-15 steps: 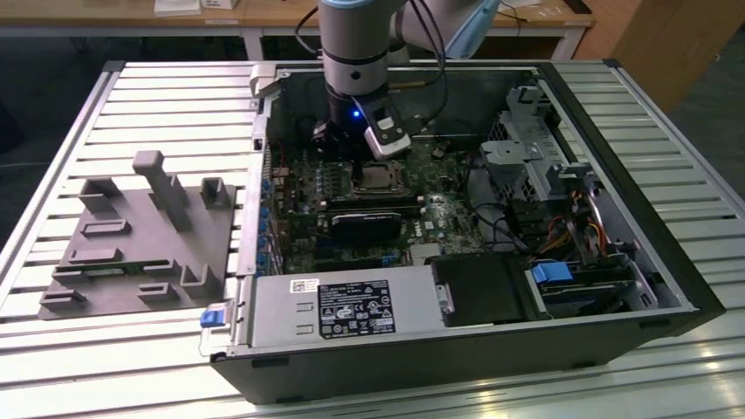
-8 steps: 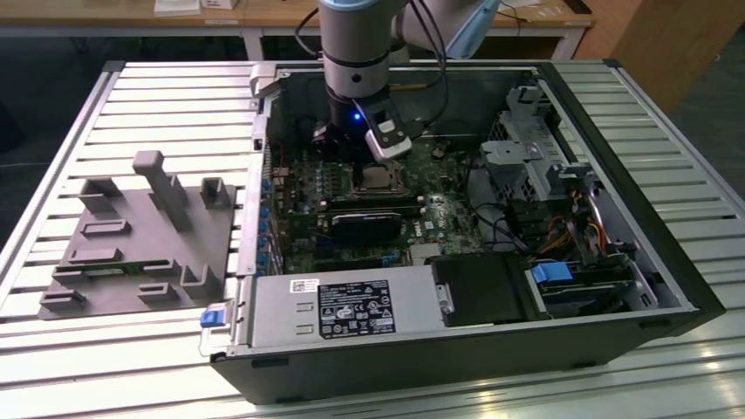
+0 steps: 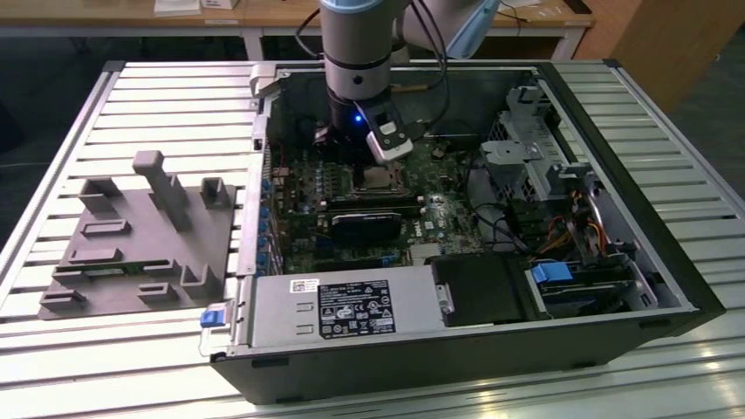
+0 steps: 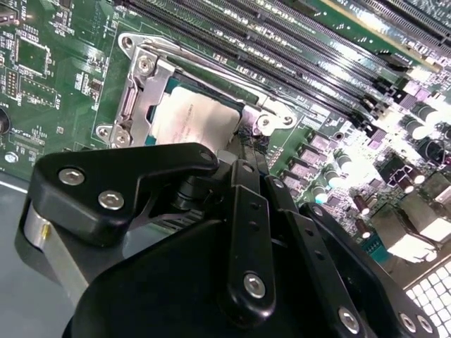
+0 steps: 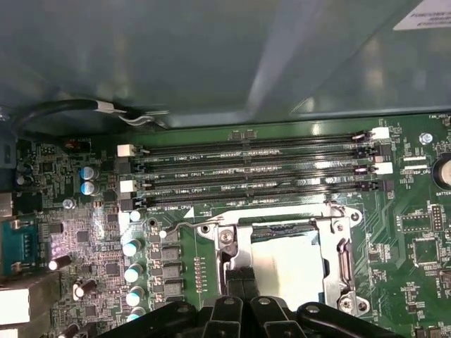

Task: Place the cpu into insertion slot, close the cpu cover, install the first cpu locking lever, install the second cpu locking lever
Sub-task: 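Close the cpu cover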

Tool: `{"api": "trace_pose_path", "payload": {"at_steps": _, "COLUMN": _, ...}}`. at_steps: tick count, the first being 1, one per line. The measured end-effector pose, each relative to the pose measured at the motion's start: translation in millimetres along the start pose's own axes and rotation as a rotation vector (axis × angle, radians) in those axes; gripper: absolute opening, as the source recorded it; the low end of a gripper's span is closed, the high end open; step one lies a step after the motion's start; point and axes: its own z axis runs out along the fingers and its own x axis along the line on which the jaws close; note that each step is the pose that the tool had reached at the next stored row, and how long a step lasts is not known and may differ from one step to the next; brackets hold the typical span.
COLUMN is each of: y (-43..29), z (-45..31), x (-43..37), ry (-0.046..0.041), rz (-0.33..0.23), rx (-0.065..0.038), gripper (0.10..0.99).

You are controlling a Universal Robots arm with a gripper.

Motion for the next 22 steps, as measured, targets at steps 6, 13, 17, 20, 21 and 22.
{"api": "trace_pose_path", "payload": {"at_steps": 6, "y": -0.7, "z": 3.1, "x": 0.0, "ry": 0.0001, "rz": 0.000, "rx": 0.000, "gripper": 0.102}}
{"api": "trace_pose_path", "payload": {"at_steps": 13, "y": -0.6, "z": 3.4, "x": -0.1, "ry": -0.0001, "rz": 0.000, "rx": 0.000, "gripper": 0.102}}
{"api": "trace_pose_path", "payload": {"at_steps": 17, "y": -0.4, "z": 2.3, "x": -1.0, "ry": 0.0000, "rz": 0.000, "rx": 0.000, "gripper": 0.102}}
{"api": "trace_pose_path", "payload": {"at_steps": 20, "y": -0.2, "z": 2.3, "x": -3.7, "ry": 0.0001, "rz": 0.000, "rx": 0.000, "gripper": 0.102}}
{"api": "trace_pose_path", "payload": {"at_steps": 21, "y": -0.2, "z": 2.3, "x": -3.8, "ry": 0.0000, "rz": 0.000, "rx": 0.000, "gripper": 0.102}}
{"api": "trace_pose_path", "payload": {"at_steps": 22, "y": -0.2, "z": 2.2, "x": -3.8, "ry": 0.0000, "rz": -0.001, "rx": 0.000, "gripper": 0.102}}
